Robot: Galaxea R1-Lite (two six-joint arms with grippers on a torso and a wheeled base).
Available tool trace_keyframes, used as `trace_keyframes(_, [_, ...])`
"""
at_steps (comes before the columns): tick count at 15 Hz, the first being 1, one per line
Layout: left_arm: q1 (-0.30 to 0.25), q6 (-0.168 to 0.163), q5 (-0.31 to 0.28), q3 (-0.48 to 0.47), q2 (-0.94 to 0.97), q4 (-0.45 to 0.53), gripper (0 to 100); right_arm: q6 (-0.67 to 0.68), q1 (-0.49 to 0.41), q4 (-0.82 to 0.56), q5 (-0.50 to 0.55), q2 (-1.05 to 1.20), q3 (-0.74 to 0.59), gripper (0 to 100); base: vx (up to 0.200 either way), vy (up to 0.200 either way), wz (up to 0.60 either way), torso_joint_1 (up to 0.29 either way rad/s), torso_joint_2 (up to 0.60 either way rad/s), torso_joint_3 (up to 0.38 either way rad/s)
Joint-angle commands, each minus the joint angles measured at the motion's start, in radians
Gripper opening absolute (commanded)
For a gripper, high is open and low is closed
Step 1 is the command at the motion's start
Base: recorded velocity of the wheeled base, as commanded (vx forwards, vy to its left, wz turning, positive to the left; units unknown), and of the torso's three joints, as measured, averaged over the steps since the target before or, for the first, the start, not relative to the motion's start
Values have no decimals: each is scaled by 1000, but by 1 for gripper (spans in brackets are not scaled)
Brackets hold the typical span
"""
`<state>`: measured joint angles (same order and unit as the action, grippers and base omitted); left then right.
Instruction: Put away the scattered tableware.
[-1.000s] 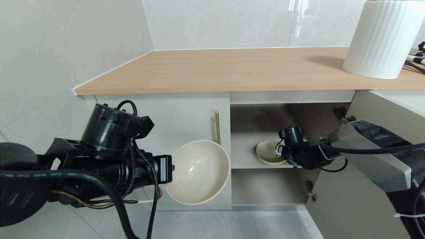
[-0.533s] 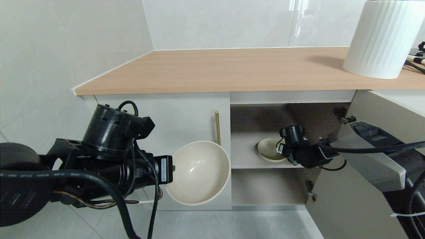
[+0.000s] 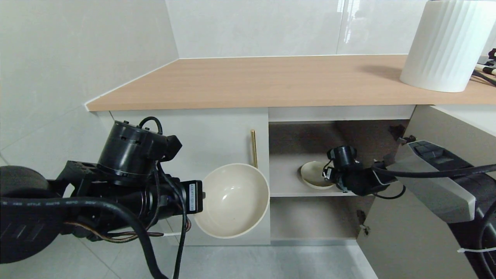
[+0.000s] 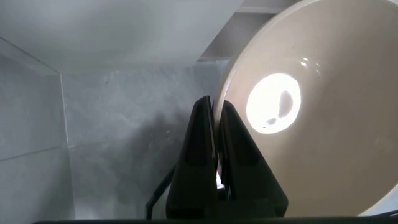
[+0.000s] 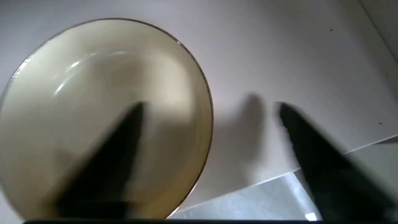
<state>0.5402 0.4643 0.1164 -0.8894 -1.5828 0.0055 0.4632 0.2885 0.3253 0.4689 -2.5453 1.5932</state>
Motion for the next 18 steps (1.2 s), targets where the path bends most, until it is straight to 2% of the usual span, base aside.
trace_keyframes(1, [12,-4,0,-16,-29,-21,0,5,-5,0,-23,122,-90,100,0,0,0,0,0,0])
trace_keyframes(2, [15,-15,2,-28,-42,-30,0,5,0,-2,-49,163,-133,100,0,0,0,0,0,0])
trace_keyframes(3, [23,-52,2,-42,-59,-35,0,0,26,-15,-118,264,-231,100,0,0,0,0,0,0])
trace_keyframes(4, [33,-64,2,-42,-66,-35,0,-3,35,-28,-147,304,-272,100,0,0,0,0,0,0])
trace_keyframes(5, [52,-113,16,-31,-114,-35,0,-21,63,-117,-236,421,-349,100,0,0,0,0,0,0])
trace_keyframes(6, [57,-136,31,-29,-134,-36,0,-21,75,-157,-268,464,-361,100,0,0,0,0,0,0])
trace_keyframes(7, [76,-161,69,-34,-183,-56,0,-23,116,-269,-343,585,-383,100,0,0,0,0,0,0])
trace_keyframes(9, [96,-159,88,-14,-217,-114,0,-29,181,-376,-417,738,-414,100,0,0,0,0,0,0])
trace_keyframes(11, [116,-159,91,-10,-233,-136,0,-31,238,-431,-435,813,-421,100,0,0,0,0,0,0])
trace_keyframes(12, [147,-157,91,-11,-249,-147,0,-37,291,-477,-435,846,-426,100,0,0,0,0,0,0])
trace_keyframes(18, [184,-156,92,-22,-275,-174,0,-89,396,-511,-421,801,-470,100,0,0,0,0,0,0])
